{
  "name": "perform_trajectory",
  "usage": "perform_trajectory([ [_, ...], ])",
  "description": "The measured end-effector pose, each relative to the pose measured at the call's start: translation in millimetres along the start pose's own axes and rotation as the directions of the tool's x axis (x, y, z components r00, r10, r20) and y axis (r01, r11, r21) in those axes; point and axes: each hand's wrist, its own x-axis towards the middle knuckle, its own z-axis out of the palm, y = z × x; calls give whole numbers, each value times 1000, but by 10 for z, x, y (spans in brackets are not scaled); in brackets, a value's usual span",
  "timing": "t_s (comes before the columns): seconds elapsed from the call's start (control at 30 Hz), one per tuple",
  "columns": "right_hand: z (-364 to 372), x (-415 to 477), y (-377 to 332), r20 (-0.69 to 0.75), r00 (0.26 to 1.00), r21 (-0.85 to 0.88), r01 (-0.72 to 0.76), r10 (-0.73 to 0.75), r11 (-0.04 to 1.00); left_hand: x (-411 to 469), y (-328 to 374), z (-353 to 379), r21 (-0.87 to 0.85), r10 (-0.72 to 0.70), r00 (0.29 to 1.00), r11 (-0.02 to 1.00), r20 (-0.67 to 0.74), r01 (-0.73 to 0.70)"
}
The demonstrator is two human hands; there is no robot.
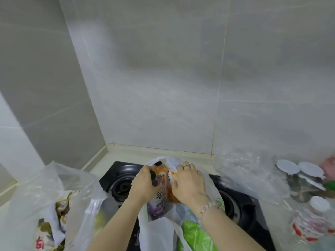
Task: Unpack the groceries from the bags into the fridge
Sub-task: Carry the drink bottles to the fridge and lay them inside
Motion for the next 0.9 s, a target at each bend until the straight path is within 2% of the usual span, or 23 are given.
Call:
perform_trajectory([
  [0.13, 85, -51, -7, 58, 998, -10, -33, 34, 999, 10, -62, 73, 83, 120, 988, 990, -94, -113],
  [0.23, 209, -109, 26, 109, 993, 45, -50, 45, 998, -9, -25, 111, 150, 193, 971, 974, -143, -171],
  [0.33, 373, -162, 69, 183, 983, 198, -60, 23, 978, -49, 45, 192, -6, 229, 973, 973, -38, -230],
  [0.43, 477, -181, 104, 223, 973, 337, -126, 51, 933, -79, 73, 262, -35, 174, 982, 984, -68, -176],
  [0.5, 560, -195, 113, 248, 966, 371, -159, 67, 915, -101, 37, 267, 36, 163, 983, 986, -81, -160],
  [0.6, 707, -246, 136, 292, 952, 455, -221, 89, 862, -143, 33, 194, 154, 215, 976, 966, -39, -207],
  [0.73, 852, -351, 80, 251, 963, 621, -242, 103, 746, -178, 277, -39, 86, 302, 948, 952, -102, -294],
  [0.77, 874, -375, 41, 211, 971, 681, -226, 109, 696, -191, 373, -113, 121, 354, 925, 933, -138, -339],
  [0.83, 868, -412, -54, 98, 984, 780, -170, 150, 602, -216, 550, -221, 185, 517, 829, 855, -213, -485],
  [0.9, 814, -410, -123, 8, 971, 849, -133, 238, 512, -239, 689, -277, 158, 610, 748, 792, -261, -590],
])
